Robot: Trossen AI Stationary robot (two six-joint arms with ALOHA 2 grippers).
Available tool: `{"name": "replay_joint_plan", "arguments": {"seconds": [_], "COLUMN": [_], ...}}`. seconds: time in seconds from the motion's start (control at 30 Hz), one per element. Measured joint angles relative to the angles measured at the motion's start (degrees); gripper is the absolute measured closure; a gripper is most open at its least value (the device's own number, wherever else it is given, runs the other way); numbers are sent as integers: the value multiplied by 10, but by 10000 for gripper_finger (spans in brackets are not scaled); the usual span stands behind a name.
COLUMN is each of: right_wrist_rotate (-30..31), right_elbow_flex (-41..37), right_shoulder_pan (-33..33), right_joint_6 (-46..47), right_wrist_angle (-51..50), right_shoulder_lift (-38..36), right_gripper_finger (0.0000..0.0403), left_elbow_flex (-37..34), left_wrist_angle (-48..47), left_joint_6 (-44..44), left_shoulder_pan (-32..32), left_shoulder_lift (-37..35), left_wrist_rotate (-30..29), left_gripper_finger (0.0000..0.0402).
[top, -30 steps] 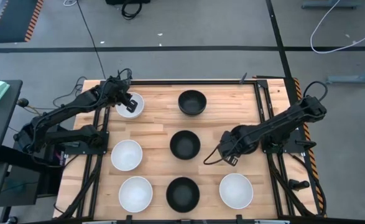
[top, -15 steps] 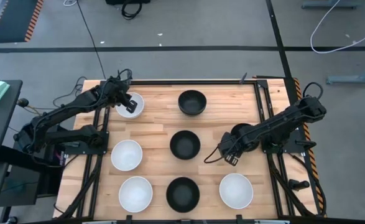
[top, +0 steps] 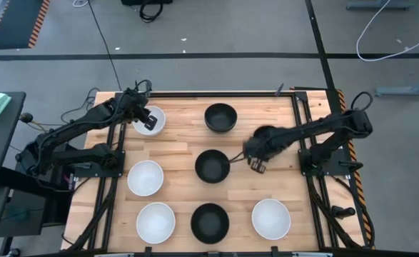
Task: Nest bowls inside each other
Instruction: Stack the black bowl on top of the stacked black bowls
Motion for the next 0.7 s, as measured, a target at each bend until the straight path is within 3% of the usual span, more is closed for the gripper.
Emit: {"name": "replay_joint_plan", "arguments": {"seconds": [0.2,0.43,0.7], "right_wrist_rotate": [42,42,-31], "right_elbow_flex": [100,224,368], "right_shoulder_pan": [-81,-177,-235], "right_joint_6": [-121,-248,-318], "right_wrist_angle": [-9,3,-30], "right_shoulder_lift": [0,0,76], "right_gripper_finger": [398,398,398], "left_elbow_flex": [0,0,0], "left_wrist_angle": [0,0,4], "left_joint_6": [0,0,0], "left_shoulder_pan": [0,0,0], "left_shoulder_lift": [0,0,0], "left_wrist_rotate": [0,0,0], "left_gripper_finger": [347,353,353]}}
